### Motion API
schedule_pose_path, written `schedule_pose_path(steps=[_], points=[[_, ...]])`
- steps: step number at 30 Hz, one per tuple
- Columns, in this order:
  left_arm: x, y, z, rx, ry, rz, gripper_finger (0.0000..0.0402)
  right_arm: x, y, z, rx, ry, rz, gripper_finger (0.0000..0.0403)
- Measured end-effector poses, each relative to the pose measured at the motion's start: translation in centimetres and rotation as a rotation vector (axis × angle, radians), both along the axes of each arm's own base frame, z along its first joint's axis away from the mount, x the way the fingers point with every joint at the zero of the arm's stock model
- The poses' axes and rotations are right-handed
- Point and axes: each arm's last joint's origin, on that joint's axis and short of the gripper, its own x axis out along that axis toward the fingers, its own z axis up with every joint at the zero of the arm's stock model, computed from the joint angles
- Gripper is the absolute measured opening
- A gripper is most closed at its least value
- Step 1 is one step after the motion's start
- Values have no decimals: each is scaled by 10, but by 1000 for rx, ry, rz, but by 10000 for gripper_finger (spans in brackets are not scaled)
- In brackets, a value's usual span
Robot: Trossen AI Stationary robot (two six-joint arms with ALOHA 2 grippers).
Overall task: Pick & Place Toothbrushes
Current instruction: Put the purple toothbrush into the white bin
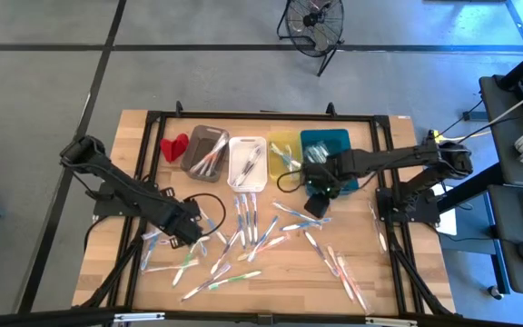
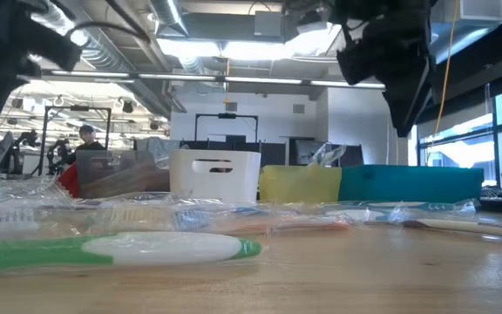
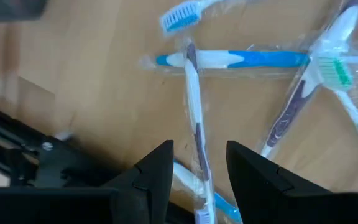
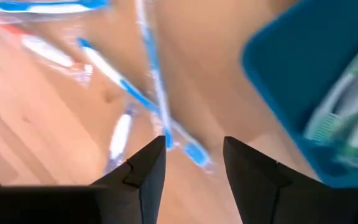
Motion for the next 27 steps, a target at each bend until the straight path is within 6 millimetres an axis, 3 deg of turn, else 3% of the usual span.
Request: schedule_pose_path(steps=[5, 18, 27], points=[[3, 8, -10, -40, 3, 46, 143, 7, 18, 2, 10, -89, 44, 156], [11, 22, -11, -53, -10, 136, 143, 12, 45, 4, 24, -184, 141, 165], [2, 27, -40, -84, -2, 116, 143, 13, 59, 6, 34, -235, 187, 180]])
